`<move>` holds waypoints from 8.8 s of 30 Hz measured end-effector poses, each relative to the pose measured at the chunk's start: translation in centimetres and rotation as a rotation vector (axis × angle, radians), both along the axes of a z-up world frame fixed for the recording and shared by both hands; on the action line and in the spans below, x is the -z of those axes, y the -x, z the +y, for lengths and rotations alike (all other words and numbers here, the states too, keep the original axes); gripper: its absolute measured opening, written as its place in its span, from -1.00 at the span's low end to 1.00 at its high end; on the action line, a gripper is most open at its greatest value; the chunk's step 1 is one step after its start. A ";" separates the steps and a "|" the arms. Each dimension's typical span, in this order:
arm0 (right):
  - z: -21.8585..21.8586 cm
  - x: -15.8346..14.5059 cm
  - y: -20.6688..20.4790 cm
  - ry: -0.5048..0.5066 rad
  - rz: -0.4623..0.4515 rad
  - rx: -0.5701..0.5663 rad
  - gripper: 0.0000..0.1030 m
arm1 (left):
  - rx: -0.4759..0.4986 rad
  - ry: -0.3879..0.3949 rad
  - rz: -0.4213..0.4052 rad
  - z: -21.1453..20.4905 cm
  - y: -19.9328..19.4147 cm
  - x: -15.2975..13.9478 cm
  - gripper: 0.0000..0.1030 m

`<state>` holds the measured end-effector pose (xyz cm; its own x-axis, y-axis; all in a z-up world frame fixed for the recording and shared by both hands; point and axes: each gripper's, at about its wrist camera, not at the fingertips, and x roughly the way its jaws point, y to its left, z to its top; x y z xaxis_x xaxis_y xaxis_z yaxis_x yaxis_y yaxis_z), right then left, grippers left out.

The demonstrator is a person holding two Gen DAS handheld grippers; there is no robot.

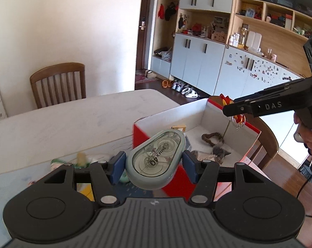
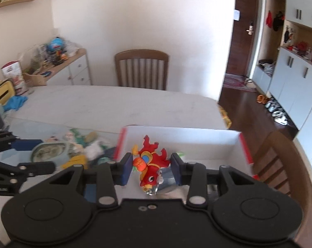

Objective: Organize objects
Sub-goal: 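Carry tape roller and red toy keychain toward the red box, then lower both items into the box and open both tools to release, then withdraw both tools from the box back over the table, then grasp the cartoon plush with left tool while right tool grasps yellow box, then carry the cartoon plush and yellow box over the red box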

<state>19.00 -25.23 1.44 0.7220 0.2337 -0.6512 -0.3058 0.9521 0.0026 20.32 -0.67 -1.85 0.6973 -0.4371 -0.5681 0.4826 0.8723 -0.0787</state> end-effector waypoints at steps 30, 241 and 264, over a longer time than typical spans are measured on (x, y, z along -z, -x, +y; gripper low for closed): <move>-7.8 10.3 -5.9 0.114 0.195 -0.073 -0.26 | 0.091 -0.160 0.123 -19.5 -11.6 5.6 0.14; 22.4 13.6 -5.3 0.026 0.257 -0.018 -0.46 | -0.281 -0.116 0.139 19.3 -9.7 12.8 0.03; 13.3 5.1 -1.4 -0.115 0.205 -0.011 -0.46 | -0.240 -0.054 0.063 11.6 -4.2 2.7 0.03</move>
